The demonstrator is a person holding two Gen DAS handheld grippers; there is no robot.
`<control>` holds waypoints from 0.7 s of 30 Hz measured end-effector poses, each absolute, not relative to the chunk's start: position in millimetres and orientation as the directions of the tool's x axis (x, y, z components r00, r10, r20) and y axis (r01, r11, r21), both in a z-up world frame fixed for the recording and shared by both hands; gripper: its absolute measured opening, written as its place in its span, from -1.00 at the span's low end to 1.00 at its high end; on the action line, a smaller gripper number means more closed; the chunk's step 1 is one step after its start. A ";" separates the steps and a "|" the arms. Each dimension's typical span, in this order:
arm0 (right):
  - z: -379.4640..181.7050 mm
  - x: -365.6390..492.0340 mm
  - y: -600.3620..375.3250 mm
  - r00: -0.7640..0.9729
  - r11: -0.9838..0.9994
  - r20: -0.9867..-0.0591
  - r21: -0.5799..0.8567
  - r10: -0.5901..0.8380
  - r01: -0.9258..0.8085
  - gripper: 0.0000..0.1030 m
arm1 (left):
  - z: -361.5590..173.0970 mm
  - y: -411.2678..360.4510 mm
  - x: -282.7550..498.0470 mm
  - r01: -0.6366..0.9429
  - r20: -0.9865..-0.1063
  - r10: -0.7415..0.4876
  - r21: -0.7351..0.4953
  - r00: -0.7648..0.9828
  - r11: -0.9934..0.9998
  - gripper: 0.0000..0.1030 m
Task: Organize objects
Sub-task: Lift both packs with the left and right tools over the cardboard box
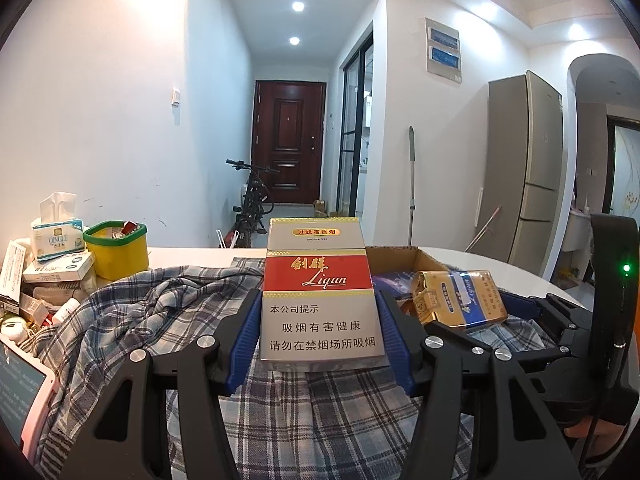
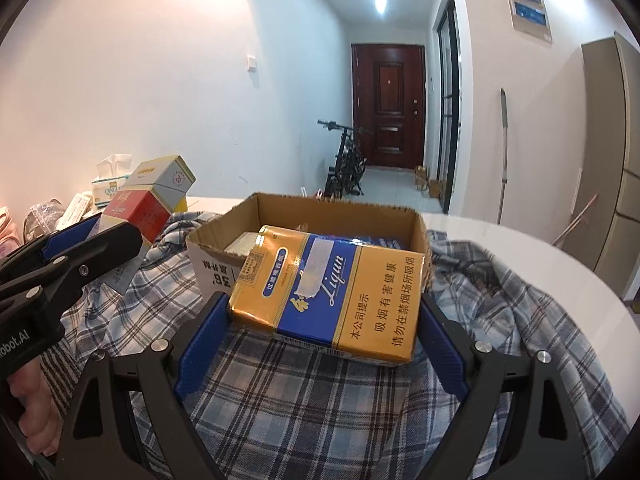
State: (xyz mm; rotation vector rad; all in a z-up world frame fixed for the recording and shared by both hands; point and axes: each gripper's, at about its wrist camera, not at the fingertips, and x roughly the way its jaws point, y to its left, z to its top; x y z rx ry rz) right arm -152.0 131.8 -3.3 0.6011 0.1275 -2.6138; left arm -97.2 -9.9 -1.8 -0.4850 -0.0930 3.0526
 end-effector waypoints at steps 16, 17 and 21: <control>126.0 -138.5 148.5 -0.899 -0.921 -0.212 0.015 -0.382 0.388 0.74 | 108.0 -32.9 -85.5 -0.021 -0.148 0.036 -0.099 -0.988 -0.995 0.14; 140.3 -140.2 146.0 -0.904 -0.925 -0.203 0.017 -0.376 0.380 0.74 | 121.2 -30.1 -83.8 -0.018 -0.129 0.030 -0.092 -0.991 -0.996 0.14; 192.3 -150.5 134.5 -0.896 -0.912 -0.179 0.037 -0.407 0.408 0.74 | 167.4 -23.8 -82.5 0.047 -0.122 -0.039 -0.064 -0.992 -0.997 0.14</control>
